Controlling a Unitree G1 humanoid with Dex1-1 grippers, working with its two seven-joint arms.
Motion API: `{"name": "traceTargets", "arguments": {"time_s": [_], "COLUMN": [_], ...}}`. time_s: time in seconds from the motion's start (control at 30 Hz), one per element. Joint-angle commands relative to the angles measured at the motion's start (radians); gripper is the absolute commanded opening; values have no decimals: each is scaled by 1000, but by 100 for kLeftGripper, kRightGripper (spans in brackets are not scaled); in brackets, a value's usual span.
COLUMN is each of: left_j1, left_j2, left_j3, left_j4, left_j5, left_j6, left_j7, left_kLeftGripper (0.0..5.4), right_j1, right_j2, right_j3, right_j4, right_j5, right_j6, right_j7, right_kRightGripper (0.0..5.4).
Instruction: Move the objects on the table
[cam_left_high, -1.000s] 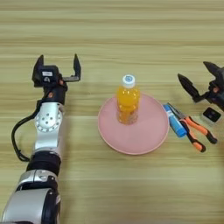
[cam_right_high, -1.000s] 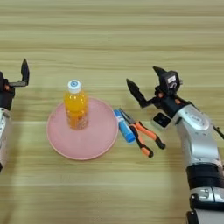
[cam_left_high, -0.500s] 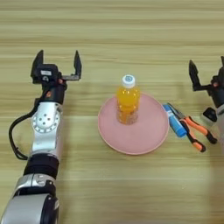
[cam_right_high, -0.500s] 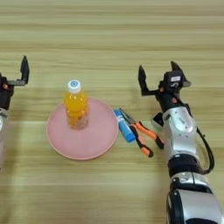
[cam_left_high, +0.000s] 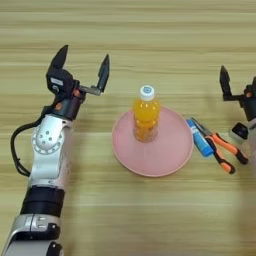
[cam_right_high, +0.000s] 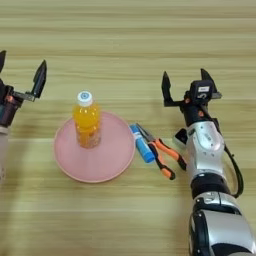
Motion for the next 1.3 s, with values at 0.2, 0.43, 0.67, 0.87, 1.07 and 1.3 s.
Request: {"name": "traceTargets", "arguments": {"time_s": [0.2, 0.43, 0.67, 0.87, 1.07, 1.3], "left_j1": [40, 52, 53, 48, 46, 53], "left_j2": [5, -6, -11, -11, -8, -2], "left_j3": [-65, -121, -172, -194, -197, -206], "left_j4": [-152, -177, -156, -131, -110, -91], "left_j5": [-25, -31, -9, 1, -16, -8], "left_j6": [90, 133, 143, 155, 210, 252], "left_j7": [-72, -117, -148, -160, -176, -199], "left_kLeftGripper": [540, 540, 540, 540, 540, 540], "right_j1": [-27, -28, -30, -32, -32, -31], "right_j2": [7, 7, 10, 13, 15, 14], "right_j3": [4, 3, -1, -1, 0, -1], "right_j4": [26, 25, 27, 29, 27, 25], "right_j5": [-8, -6, 0, -1, -3, -2], "right_j6": [-13, -11, -3, -3, -3, -2], "right_j7": [-6, -4, -4, -7, -9, -8], "right_kRightGripper": [536, 536, 536, 536, 536, 536]}}
